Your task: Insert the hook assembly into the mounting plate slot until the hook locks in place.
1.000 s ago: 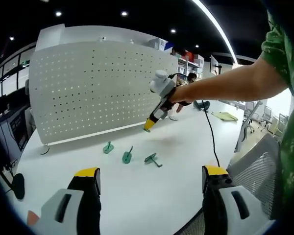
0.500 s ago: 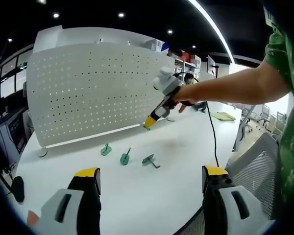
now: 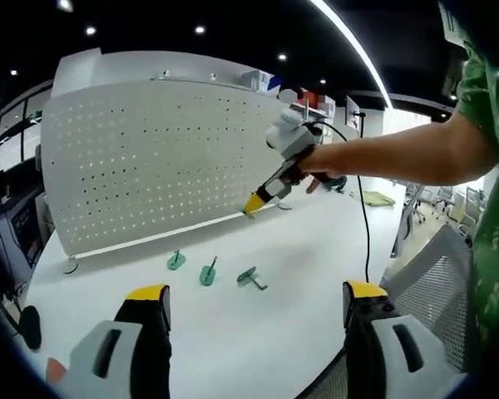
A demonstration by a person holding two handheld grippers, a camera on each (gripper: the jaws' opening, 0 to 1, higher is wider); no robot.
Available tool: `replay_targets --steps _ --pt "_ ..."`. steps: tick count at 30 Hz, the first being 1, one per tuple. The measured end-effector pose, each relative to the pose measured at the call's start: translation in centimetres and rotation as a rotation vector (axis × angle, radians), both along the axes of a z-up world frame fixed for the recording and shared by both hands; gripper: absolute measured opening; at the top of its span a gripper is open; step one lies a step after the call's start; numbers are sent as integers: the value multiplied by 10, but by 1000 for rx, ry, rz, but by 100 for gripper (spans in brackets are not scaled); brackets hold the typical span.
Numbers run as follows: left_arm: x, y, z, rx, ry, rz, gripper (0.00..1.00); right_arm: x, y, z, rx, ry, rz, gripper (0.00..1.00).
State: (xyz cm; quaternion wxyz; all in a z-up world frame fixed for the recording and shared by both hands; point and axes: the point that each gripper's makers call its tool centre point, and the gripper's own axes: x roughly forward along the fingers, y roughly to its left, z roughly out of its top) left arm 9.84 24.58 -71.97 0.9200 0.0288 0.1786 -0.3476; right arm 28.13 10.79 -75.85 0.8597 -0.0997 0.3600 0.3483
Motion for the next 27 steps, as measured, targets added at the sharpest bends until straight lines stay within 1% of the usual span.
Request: replay_targets --steps 3,10,17,27 --pt "-1 -1 1 -2 -5 -4 88 -3 0 5 18 -11 -18 2" --pt "-2 -3 4 -11 -15 -14 88 -10 3 21 65 -58 -58 2" --pt "-3 -5 7 -19 -25 -27 88 -18 6 34 91 -98 -79 2" --pt "-4 -8 13 -33 -46 -43 87 -22 6 53 120 -155 -114 2"
